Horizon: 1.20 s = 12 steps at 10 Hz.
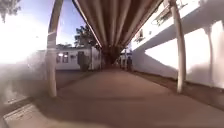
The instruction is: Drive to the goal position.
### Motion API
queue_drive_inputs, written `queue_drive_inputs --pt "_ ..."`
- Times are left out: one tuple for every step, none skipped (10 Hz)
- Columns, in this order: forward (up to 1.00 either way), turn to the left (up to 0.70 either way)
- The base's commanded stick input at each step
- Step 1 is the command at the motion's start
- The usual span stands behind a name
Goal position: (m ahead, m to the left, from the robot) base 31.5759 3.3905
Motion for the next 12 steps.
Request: queue_drive_inputs --pt "0.70 0.00" --pt "0.70 0.00" --pt "0.70 0.00" --pt "0.70 0.00" --pt "0.70 0.00" --pt "0.70 0.00" --pt "0.70 0.00" --pt "0.70 0.00" --pt "0.70 0.00" --pt "0.70 0.00" --pt "0.70 0.00" --pt "0.70 0.00"
